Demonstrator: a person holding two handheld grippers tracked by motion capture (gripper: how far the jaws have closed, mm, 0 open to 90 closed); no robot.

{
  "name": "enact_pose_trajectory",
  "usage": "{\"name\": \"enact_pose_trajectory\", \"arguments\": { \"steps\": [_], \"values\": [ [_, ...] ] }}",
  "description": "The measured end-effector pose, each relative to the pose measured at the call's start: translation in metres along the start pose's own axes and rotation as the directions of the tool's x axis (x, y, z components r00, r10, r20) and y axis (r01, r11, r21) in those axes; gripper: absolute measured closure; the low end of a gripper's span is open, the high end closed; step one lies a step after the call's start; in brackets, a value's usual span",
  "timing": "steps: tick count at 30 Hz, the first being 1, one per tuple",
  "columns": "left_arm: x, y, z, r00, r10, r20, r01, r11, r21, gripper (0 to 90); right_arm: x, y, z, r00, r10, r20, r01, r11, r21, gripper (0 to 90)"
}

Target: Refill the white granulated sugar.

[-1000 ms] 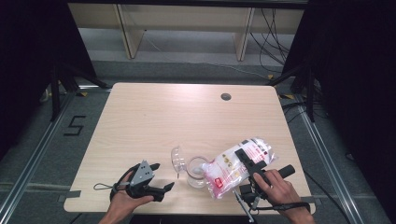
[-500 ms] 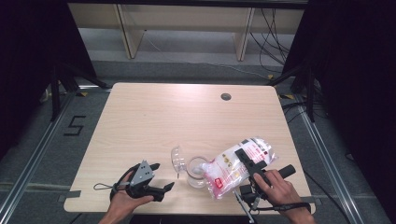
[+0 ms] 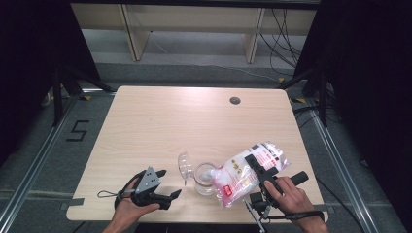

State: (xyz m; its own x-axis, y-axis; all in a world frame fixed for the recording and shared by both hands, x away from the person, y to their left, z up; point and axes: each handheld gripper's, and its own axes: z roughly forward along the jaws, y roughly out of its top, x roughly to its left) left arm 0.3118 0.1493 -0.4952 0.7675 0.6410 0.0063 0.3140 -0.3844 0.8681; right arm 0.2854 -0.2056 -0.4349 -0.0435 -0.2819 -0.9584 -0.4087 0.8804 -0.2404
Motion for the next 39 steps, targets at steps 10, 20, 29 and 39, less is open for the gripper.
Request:
{"name": "enact_pose_trajectory", "arguments": {
  "steps": [10, 20, 29, 39],
  "values": [
    [-0.0011, -0.0005, -0.0004, 0.9997, -0.025, -0.001, 0.025, 0.9997, 0.0, 15.3, 0.0001, 0.0003, 0.0, 0.9999, 0.009, -0.006, -0.009, 1.0, 0.002, 51.3],
    [-0.0011, -0.0005, -0.0004, 0.9996, -0.029, -0.003, 0.029, 0.9996, -0.002, 15.4, -0.0014, -0.0012, -0.0013, 0.9999, 0.011, 0.002, -0.011, 1.0, 0.007, 51.7],
    [-0.0007, -0.0003, -0.0005, 0.9997, -0.024, -0.005, 0.024, 0.9997, -0.002, 15.4, -0.0012, -0.0017, -0.0022, 1.0, 0.007, 0.006, -0.007, 1.0, 0.02, 52.1],
    [-0.0012, -0.0004, -0.0008, 0.9993, -0.037, -0.006, 0.037, 0.9993, -0.009, 15.4, -0.0032, -0.0012, -0.0022, 0.9999, -0.016, 0.005, 0.016, 1.0, 0.01, 52.4]
  ]
}}
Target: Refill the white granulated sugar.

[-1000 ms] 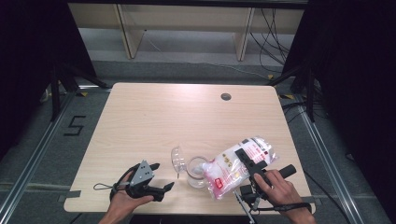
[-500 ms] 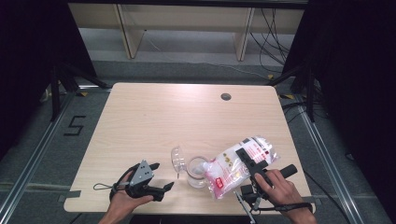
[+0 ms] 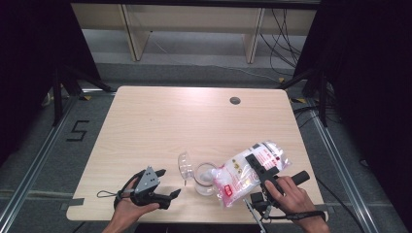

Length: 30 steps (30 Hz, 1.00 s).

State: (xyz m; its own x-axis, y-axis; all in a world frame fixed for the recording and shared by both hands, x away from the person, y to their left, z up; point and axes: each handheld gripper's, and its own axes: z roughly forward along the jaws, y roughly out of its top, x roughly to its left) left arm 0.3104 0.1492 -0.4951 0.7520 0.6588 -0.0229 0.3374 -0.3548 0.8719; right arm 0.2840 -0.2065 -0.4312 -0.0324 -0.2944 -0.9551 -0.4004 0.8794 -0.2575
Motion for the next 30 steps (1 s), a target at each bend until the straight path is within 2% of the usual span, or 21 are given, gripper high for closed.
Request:
{"name": "enact_pose_trajectory", "arguments": {
  "steps": [3, 4, 5, 6, 8, 10, 14, 18, 20, 21, 22, 26, 27, 28, 29, 30],
  "values": [
    [0.0007, 0.0002, 0.0005, 0.9999, 0.006, 0.008, -0.006, 1.0, 0.0, 15.4, -0.0006, 0.0001, 0.0006, 0.9999, -0.011, 0.006, 0.011, 1.0, -0.009, 52.5],
    [0.0012, 0.0004, 0.0006, 0.9998, 0.021, 0.006, -0.021, 0.9998, -0.002, 15.4, 0.0005, 0.0001, 0.0003, 1.0, -0.002, -0.003, 0.002, 1.0, -0.001, 52.5],
    [0.0007, 0.0002, 0.0006, 0.9999, 0.015, 0.003, -0.015, 0.9999, -0.003, 15.4, -0.0008, -0.0002, 0.0005, 0.9997, -0.022, -0.003, 0.022, 1.0, -0.008, 52.6],
    [0.0013, 0.0003, 0.0005, 0.9997, 0.022, 0.006, -0.022, 0.9998, -0.002, 15.4, 0.0006, 0.0002, 0.0, 1.0, -0.001, -0.004, 0.001, 1.0, -0.002, 52.6],
    [0.0021, 0.0005, -0.0002, 0.9995, 0.032, 0.002, -0.032, 0.9995, 0.003, 15.4, 0.0003, 0.0001, -0.0001, 1.0, -0.001, -0.003, 0.001, 1.0, -0.002, 52.7],
    [0.0001, 0.0, -0.0002, 1.0, 0.001, -0.001, -0.001, 1.0, 0.0, 15.4, 0.0005, 0.0001, -0.0004, 1.0, -0.002, 0.001, 0.002, 1.0, -0.001, 52.7],
    [0.0001, 0.0001, 0.0, 1.0, -0.002, 0.0, 0.002, 1.0, -0.002, 15.4, -0.001, 0.0007, -0.0001, 0.9998, -0.022, 0.001, 0.022, 1.0, -0.007, 52.9],
    [0.0005, 0.0001, 0.0, 1.0, -0.001, 0.003, 0.001, 1.0, -0.005, 15.4, 0.0005, 0.0007, -0.0005, 0.9999, -0.009, -0.011, 0.009, 1.0, 0.003, 53.1],
    [0.0009, 0.0006, -0.0006, 0.9999, 0.015, 0.0, -0.015, 0.9999, -0.001, 15.4, -0.0008, 0.0008, -0.0003, 0.9997, -0.025, 0.003, 0.025, 1.0, -0.007, 53.2],
    [0.0015, 0.0008, -0.0006, 0.9997, 0.025, 0.0, -0.025, 0.9997, -0.001, 15.4, 0.0009, 0.0006, -0.0009, 1.0, 0.0, -0.007, 0.0, 1.0, 0.002, 53.2],
    [0.002, 0.0011, -0.0007, 0.9994, 0.034, 0.001, -0.034, 0.9994, -0.001, 15.4, -0.0011, 0.0008, -0.0006, 0.9997, -0.022, 0.005, 0.022, 1.0, -0.008, 53.3],
    [0.0025, 0.0013, -0.0011, 0.9994, 0.033, 0.003, -0.033, 0.9994, -0.003, 15.3, -0.0002, 0.0001, -0.0017, 1.0, -0.003, -0.005, 0.003, 1.0, 0.0, 53.5],
    [0.0024, 0.001, -0.0014, 0.9997, 0.024, -0.004, -0.024, 0.9997, 0.004, 15.4, 0.0011, 0.0, -0.0026, 0.9999, 0.015, -0.002, -0.015, 1.0, 0.011, 53.5],
    [0.0015, 0.0007, -0.0009, 1.0, 0.009, 0.0, -0.009, 1.0, -0.002, 15.4, 0.0009, -0.0001, -0.0026, 0.9999, 0.013, -0.002, -0.013, 1.0, 0.013, 53.5],
    [0.0027, 0.0011, -0.0016, 0.9995, 0.031, -0.004, -0.031, 0.9995, 0.004, 15.4, 0.0007, -0.0002, -0.0027, 1.0, 0.009, -0.001, -0.009, 1.0, 0.013, 53.6],
    [0.0022, 0.0013, -0.0014, 0.9996, 0.027, 0.0, -0.027, 0.9996, -0.001, 15.4, 0.0006, -0.0002, -0.0031, 1.0, 0.007, 0.001, -0.007, 1.0, 0.014, 53.6]
  ]
}}
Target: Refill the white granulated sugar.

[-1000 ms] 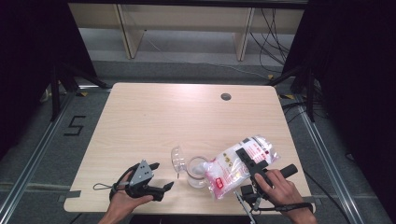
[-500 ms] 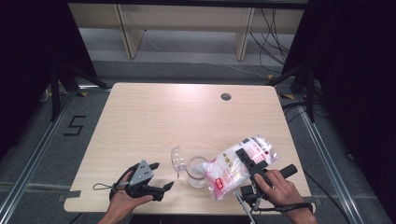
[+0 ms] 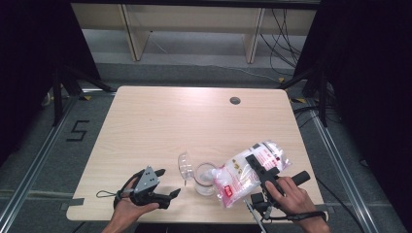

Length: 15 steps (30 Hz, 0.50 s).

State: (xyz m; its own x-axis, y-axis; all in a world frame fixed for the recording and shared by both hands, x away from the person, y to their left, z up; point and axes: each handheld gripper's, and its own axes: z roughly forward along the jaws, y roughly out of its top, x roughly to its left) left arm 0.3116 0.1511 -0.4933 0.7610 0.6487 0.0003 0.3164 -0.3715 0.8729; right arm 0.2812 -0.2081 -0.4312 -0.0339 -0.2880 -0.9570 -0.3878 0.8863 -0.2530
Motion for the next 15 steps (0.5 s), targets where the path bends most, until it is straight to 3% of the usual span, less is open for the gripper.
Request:
{"name": "enact_pose_trajectory", "arguments": {
  "steps": [1, 2, 8, 15],
  "values": [
    [0.0, 0.0, 0.0, 1.0, 0.0, 0.0, 0.0, 1.0, 0.0, 15.3, 0.0, 0.0, 0.0, 1.0, 0.0, 0.0, 0.0, 1.0, 0.0, 53.6],
    [0.0002, -0.0001, 0.0, 1.0, 0.001, -0.005, -0.001, 1.0, 0.004, 15.4, -0.0024, 0.0003, 0.0003, 0.9994, -0.03, 0.015, 0.03, 0.999, -0.012, 53.7],
    [-0.0011, -0.0009, 0.001, 0.9997, -0.024, 0.001, 0.024, 0.9997, -0.002, 15.4, -0.0038, 0.0004, 0.0006, 0.9985, -0.046, 0.03, 0.047, 0.999, -0.027, 54.0],
    [-0.0015, -0.001, 0.0015, 0.9996, -0.027, -0.001, 0.027, 0.9996, -0.007, 15.4, -0.0043, 0.001, -0.0016, 0.9992, -0.033, 0.023, 0.033, 0.999, -0.011, 54.4]
  ]
}}
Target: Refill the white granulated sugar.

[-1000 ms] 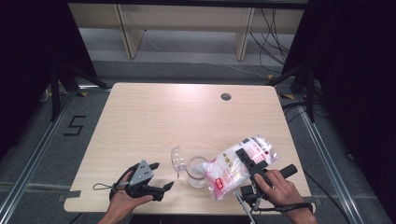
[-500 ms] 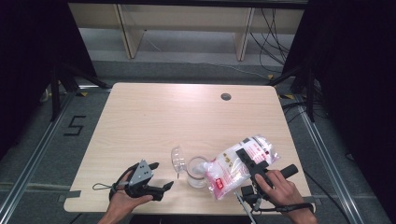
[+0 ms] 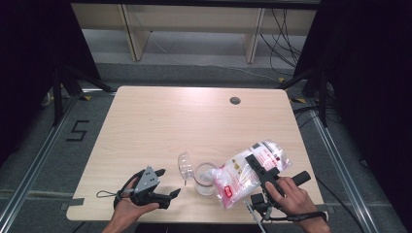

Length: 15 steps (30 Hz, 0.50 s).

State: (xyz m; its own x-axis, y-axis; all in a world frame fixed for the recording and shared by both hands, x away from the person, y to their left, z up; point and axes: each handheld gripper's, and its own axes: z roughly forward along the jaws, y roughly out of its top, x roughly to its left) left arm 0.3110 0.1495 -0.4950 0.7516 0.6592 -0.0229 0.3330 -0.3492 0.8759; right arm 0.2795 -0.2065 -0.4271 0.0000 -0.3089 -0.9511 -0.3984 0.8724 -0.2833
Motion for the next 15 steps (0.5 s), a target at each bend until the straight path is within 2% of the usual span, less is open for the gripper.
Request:
{"name": "enact_pose_trajectory", "arguments": {
  "steps": [2, 3, 5, 15],
  "values": [
    [0.0006, -0.0001, -0.0005, 1.0, 0.003, -0.004, -0.003, 1.0, 0.009, 15.4, -0.0002, 0.0001, -0.0001, 1.0, -0.001, 0.001, 0.001, 1.0, 0.0, 54.4],
    [0.0026, 0.0007, -0.0014, 0.9995, 0.031, -0.01, -0.031, 0.9994, 0.014, 15.4, -0.0016, 0.0002, 0.0003, 0.9999, -0.014, -0.001, 0.014, 1.0, -0.009, 54.5],
    [0.0026, 0.0009, -0.0016, 0.9995, 0.03, -0.013, -0.03, 0.9995, 0.013, 15.4, -0.0009, 0.0001, -0.0004, 0.9998, -0.005, 0.02, 0.006, 1.0, -0.008, 54.6],
    [0.0026, 0.0007, -0.0015, 0.9994, 0.031, -0.012, -0.031, 0.9994, 0.015, 15.3, -0.001, 0.0005, -0.0011, 0.9998, -0.005, 0.022, 0.005, 1.0, -0.007, 55.2]
  ]
}}
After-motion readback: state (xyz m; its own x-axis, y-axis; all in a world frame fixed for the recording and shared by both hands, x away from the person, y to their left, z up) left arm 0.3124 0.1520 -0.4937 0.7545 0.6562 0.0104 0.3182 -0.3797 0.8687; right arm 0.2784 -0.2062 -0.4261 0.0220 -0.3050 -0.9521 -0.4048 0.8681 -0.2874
